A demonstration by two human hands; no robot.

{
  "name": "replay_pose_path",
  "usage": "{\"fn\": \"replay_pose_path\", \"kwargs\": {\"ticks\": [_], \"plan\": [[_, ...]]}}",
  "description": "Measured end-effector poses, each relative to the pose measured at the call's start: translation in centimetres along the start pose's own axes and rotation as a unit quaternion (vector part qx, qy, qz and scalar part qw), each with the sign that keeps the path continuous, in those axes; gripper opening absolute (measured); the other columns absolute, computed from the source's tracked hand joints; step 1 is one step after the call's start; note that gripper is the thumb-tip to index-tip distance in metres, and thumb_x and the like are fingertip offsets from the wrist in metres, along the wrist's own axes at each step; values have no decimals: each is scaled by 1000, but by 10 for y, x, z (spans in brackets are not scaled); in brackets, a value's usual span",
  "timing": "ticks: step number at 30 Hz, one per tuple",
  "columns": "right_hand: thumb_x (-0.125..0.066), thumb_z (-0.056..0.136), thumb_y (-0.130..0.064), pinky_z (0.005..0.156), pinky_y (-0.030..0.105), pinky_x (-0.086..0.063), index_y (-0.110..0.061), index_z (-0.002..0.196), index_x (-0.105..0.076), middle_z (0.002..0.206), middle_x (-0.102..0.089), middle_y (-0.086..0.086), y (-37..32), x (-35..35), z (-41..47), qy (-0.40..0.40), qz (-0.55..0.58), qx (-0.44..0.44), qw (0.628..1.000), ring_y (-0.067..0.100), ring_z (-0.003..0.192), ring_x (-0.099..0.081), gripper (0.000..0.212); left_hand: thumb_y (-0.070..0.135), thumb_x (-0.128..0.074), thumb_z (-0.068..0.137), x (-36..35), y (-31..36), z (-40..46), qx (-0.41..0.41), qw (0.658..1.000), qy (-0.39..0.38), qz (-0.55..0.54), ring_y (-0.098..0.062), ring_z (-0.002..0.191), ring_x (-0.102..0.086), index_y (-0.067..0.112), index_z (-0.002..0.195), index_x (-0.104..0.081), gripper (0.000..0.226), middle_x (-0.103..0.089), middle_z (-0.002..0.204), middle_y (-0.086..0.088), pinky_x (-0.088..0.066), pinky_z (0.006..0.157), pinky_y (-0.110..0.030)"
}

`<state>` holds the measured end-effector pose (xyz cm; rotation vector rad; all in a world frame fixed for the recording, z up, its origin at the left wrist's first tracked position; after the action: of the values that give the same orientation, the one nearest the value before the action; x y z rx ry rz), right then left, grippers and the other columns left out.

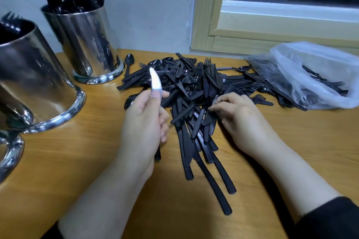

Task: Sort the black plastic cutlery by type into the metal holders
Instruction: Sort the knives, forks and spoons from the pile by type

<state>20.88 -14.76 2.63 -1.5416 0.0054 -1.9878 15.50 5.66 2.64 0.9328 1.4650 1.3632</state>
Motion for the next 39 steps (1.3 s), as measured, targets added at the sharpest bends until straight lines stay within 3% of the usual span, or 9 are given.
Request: {"fn": "replay_pose_path", "kwargs": {"ticks": [8,13,16,20,24,27,30,35,39], "plan": [[-70,89,-3,86,5,-32,-24,108,-78,109,-68,-11,3,23,0,111,29,11,993,17,99,-53,29,16,-43,110,-5,0,1,-22,1000,-12,-2,-15,52,-41,20,112,-68,26,-54,66,-1,-35,48,-31],[-68,95,-23,74,36,-55,-34,97,-71,86,-71,-18,-8,51,-16,235,270,-53,932,8,79,-66,12,24,-50,107,-5,8,-3,-55,998,-17,-13,-15,55,-39,34,104,-76,29,-50,71,-3,-34,48,-28],[-67,95,-17,67,25,-52,-21,89,-71,77,-72,-2,-20,47,-20,214,398,-87,888,10,70,-66,9,25,-50,107,-10,9,-5,-80,995,-34,40,-15,62,-57,28,99,-78,30,-64,75,0,-52,58,-30],[-68,90,-12,65,20,-53,-7,87,-71,71,-70,11,-38,37,-19,167,485,-107,852,15,65,-67,7,26,-47,107,-24,13,-11,-101,986,-97,93,-11,87,-75,29,118,-72,27,-78,94,3,-62,80,-29],[-70,89,-26,57,29,-48,-20,83,-75,69,-68,7,-47,28,-20,135,388,-100,906,25,61,-60,9,32,-47,107,-34,10,-20,-75,983,-145,87,-17,52,-52,27,90,-71,31,-61,65,-2,-45,49,-27],[-66,94,-31,55,15,-44,-27,84,-73,67,-65,0,-33,25,-19,123,298,-125,938,3,55,-57,13,40,-52,101,-23,5,-13,-28,995,-90,43,-13,52,-37,16,102,-71,31,-46,61,3,-30,45,-27],[-65,91,-50,63,27,-48,-27,81,-63,68,-65,-7,-9,16,-15,35,123,-173,977,3,64,-59,25,35,-54,103,-6,3,-3,-16,1000,-21,8,-11,51,-35,19,98,-73,25,-45,64,1,-29,42,-25],[-58,84,-71,82,40,-48,-25,72,-59,65,-64,-9,4,1,-12,-26,4,-221,975,12,72,-60,47,28,-50,107,-9,-6,-1,-17,999,-37,34,-11,52,-39,25,100,-74,25,-49,69,1,-33,44,-25],[-60,89,-57,83,39,-37,-25,71,-61,68,-65,-9,3,1,-12,-23,-18,-234,972,12,77,-60,36,31,-49,108,-12,-5,-2,-31,997,-50,56,-11,50,-40,33,104,-73,25,-53,65,3,-32,44,-24]]}}
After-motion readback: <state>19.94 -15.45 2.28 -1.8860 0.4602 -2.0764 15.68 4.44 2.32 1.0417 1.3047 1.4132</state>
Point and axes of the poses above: each hand's wrist, its own z-axis towards the middle knuckle, its own x-axis out of the back of the hand, y = z × x, the point moved 7 cm from there along z, towards the middle knuckle
